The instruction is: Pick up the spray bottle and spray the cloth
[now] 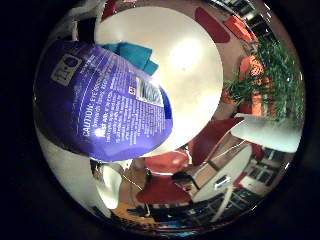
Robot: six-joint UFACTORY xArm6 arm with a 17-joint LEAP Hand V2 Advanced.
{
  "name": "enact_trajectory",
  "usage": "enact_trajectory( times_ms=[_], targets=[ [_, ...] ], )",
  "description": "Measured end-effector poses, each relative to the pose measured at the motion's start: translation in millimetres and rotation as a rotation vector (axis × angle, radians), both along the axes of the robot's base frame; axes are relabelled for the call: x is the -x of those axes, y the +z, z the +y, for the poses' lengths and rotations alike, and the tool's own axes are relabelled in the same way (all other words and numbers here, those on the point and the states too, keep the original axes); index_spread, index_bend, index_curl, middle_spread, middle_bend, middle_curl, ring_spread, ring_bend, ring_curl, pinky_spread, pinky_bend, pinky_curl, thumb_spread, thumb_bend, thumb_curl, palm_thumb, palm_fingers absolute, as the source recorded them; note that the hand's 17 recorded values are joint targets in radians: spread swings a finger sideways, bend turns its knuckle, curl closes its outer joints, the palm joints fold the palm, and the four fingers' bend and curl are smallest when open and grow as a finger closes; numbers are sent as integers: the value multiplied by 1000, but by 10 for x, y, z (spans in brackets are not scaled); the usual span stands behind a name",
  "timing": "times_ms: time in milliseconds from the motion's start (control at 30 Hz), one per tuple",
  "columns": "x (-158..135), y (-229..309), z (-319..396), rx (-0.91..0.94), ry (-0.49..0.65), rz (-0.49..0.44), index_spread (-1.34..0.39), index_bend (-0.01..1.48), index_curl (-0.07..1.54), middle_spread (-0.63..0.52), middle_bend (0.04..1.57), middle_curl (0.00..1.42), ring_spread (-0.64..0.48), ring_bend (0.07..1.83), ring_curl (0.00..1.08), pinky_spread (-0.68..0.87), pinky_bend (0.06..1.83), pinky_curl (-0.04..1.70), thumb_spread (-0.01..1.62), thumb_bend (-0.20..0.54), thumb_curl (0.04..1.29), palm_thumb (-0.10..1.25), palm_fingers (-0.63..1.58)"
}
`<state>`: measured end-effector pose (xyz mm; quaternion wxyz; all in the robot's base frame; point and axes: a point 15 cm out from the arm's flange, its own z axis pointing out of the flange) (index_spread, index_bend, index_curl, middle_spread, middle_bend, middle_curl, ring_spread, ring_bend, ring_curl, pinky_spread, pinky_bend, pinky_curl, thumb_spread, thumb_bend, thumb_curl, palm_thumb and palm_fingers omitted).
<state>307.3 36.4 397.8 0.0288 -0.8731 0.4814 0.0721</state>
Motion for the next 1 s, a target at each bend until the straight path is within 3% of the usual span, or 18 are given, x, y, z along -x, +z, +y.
enact_trajectory(
  times_ms=[167, 333, 733, 1000],
  targets=[
    [8, -35, 332, 150, 102, 57, -176, 1174, 718, -74, 1389, 626, -159, 1486, 600, -173, 1059, 1257, 781, -19, 803, 990, 1178],
    [15, 3, 533, 204, 131, 197, -175, 1173, 716, -74, 1389, 624, -159, 1484, 600, -176, 1045, 1282, 783, -19, 808, 988, 1180],
    [-109, -354, 914, 341, 133, 478, -182, 1166, 718, -90, 1388, 623, -160, 1482, 601, -181, 1028, 1313, 795, -19, 815, 982, 1182],
    [-110, -711, 1116, 424, 127, 559, -186, 1165, 720, -93, 1385, 624, -160, 1482, 601, -184, 1023, 1322, 796, -17, 821, 989, 1181]
  ],
)
